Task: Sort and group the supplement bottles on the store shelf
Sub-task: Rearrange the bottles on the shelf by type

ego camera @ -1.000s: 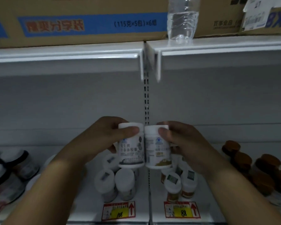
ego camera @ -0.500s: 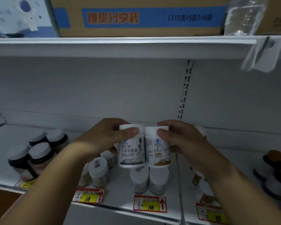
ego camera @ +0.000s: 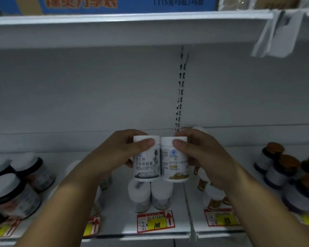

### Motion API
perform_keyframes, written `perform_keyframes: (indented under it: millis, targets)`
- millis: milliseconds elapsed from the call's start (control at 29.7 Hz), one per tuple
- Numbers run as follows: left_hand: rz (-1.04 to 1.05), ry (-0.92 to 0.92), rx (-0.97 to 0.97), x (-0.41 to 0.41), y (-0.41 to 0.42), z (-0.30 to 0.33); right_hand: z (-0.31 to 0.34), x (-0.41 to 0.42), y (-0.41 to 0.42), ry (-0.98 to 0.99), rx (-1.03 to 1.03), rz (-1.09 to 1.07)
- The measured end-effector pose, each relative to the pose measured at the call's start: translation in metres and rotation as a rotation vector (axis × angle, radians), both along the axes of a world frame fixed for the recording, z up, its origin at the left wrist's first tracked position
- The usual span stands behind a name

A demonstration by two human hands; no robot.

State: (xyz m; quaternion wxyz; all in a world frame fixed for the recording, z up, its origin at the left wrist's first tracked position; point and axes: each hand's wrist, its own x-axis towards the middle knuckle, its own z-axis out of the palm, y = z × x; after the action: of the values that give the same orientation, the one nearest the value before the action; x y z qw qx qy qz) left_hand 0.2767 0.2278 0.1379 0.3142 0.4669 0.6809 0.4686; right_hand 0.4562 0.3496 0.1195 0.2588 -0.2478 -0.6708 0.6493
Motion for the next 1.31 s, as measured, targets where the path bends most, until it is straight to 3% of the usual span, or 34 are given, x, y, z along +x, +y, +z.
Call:
perform_keyframes:
  millis: [202, 773, 942, 1110, 1311]
  targets:
    - [-0.056, -0.038, 0.026, 0.003, 0.011, -0.005, -0.001, 0.007, 0.004, 0.007, -0.015, -0.038]
    - [0.081, -0.053, 0.053, -0.021, -0.018, -0.012, 0.004, -0.030, -0.006, -0.028, 0.003, 0.072]
    - [0.341, -0.082, 0.281, -0.052, -0.051, 0.007, 0.020, -0.061, -0.003, 0.038, 0.105, 0.077]
    - [0.616, -0.066, 0.467, -0.083, -0.093, 0.022, 0.024, -0.142, 0.000, 0.058, 0.224, 0.004]
    - [0.782, -0.119, 0.411, -0.098, -0.113, 0.003, -0.029, -0.242, -0.026, -0.273, 0.390, 0.214]
